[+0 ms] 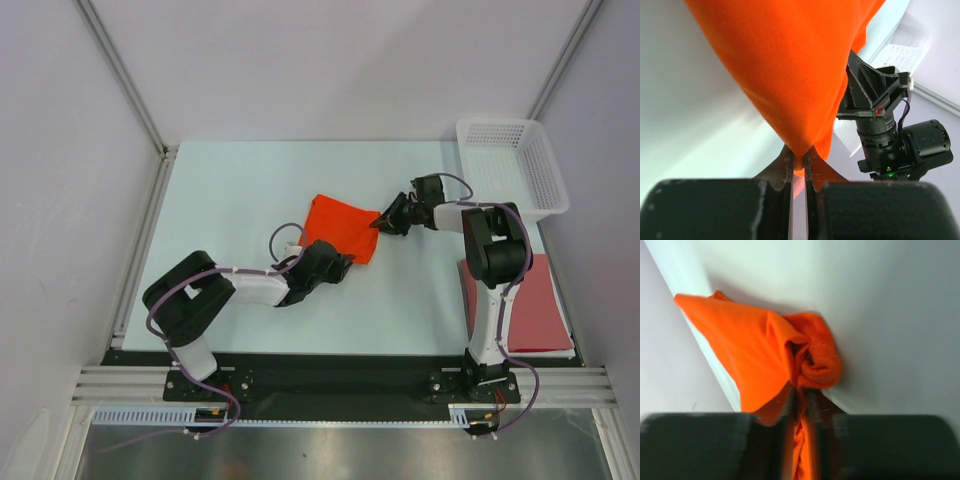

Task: Fold and stack the t-shirts
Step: Neatly place the folded tshirt to the corner

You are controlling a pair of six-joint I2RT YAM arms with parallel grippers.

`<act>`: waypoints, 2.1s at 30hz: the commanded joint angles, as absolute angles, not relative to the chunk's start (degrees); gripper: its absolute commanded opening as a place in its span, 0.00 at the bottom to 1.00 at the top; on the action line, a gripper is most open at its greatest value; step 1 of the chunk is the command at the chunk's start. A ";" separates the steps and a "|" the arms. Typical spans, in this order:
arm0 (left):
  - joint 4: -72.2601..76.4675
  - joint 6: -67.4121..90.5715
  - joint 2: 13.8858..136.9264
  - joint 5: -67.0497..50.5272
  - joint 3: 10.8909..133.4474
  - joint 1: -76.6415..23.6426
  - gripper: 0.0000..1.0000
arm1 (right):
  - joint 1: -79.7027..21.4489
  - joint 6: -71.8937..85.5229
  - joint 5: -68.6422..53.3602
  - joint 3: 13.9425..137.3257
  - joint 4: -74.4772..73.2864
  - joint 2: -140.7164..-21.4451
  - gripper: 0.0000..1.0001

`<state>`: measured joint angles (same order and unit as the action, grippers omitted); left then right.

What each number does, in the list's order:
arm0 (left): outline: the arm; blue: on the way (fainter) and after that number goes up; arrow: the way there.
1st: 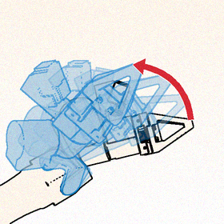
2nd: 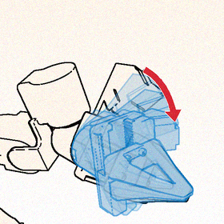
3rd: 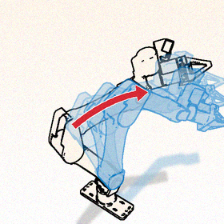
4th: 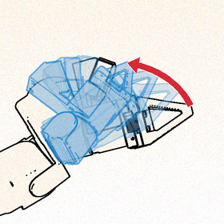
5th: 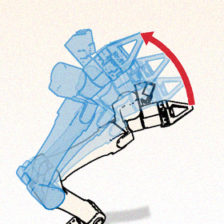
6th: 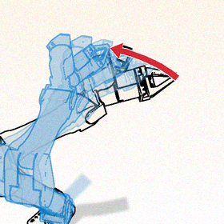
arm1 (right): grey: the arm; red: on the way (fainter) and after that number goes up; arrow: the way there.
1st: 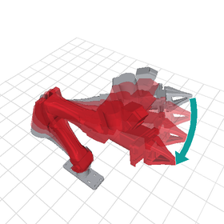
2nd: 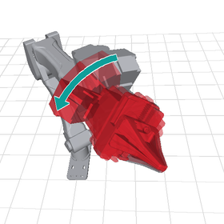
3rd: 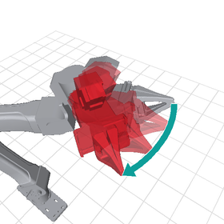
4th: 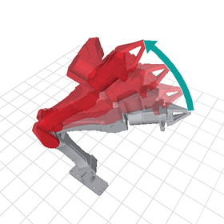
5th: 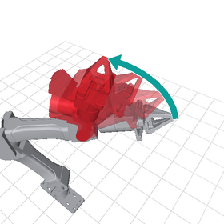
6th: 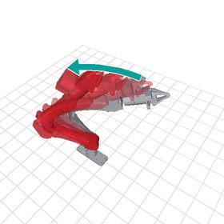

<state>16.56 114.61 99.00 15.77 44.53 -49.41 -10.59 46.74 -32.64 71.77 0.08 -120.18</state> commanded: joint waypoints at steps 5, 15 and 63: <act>18.19 109.78 92.99 11.87 40.26 -49.75 0.00 | -9.67 44.13 -23.40 69.88 1.76 -114.53 0.00; 17.66 95.81 91.76 -5.26 32.61 -49.83 0.26 | -12.39 39.81 -7.49 61.27 -15.96 -92.21 0.00; 21.01 80.24 86.75 -35.16 31.90 -38.41 0.44 | 19.68 53.35 17.93 78.13 -52.65 -70.49 0.00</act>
<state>18.83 80.95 86.39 -33.28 30.22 -38.59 18.04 54.72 19.27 74.67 -53.12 -70.61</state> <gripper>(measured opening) 0.438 0.034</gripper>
